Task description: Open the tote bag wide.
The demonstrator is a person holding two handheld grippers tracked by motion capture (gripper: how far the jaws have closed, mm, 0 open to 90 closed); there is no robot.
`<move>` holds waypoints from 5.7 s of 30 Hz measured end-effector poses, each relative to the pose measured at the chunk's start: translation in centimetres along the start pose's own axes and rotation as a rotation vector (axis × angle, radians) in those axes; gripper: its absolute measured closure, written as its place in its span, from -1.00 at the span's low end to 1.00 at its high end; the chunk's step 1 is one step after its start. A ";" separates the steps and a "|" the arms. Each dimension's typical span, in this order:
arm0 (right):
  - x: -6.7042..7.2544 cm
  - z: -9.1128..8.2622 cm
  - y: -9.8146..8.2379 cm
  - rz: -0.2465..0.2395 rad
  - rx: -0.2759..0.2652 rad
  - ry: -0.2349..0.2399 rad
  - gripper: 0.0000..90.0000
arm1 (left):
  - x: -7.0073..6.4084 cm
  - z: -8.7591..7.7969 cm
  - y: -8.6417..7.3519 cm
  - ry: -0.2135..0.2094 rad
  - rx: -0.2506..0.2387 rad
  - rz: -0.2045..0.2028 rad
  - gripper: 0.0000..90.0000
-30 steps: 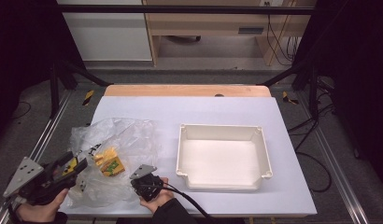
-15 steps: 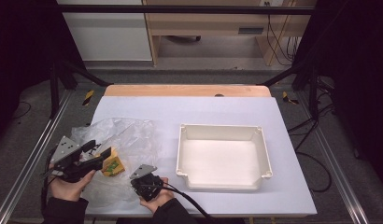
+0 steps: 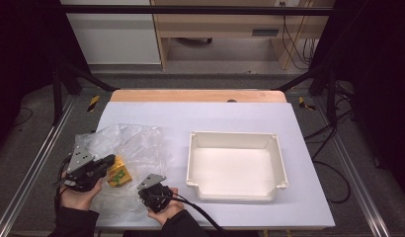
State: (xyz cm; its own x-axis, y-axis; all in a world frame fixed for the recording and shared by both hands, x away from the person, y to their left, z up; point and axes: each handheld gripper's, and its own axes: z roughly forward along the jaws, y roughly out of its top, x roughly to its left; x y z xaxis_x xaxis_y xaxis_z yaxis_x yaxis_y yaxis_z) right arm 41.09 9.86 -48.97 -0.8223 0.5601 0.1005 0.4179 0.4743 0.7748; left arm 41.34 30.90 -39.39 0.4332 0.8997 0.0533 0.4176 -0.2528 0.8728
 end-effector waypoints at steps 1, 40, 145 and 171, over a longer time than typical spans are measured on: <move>0.0 0.0 0.0 -0.001 -0.001 0.000 1.00 | 0.2 -0.2 0.0 0.007 -0.013 0.002 1.00; -0.3 -1.6 0.8 -0.008 -0.099 0.017 0.90 | 7.8 4.5 -4.4 0.074 0.133 -0.147 1.00; 2.9 0.3 -0.1 -0.109 0.004 0.149 1.00 | 5.7 1.0 -8.0 0.069 0.269 -0.137 1.00; 2.4 -0.4 -0.3 -0.081 -0.043 0.149 0.70 | 5.3 -1.7 -6.8 0.035 0.091 -0.177 0.19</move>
State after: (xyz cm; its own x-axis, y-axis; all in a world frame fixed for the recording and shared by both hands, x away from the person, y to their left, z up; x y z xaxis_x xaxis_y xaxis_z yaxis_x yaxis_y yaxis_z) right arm 38.82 10.79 -48.69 -0.9021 0.4127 0.1256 0.3335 0.4825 0.8099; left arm 39.39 37.96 -44.21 0.3190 0.9445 -0.0787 0.5562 -0.1193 0.8225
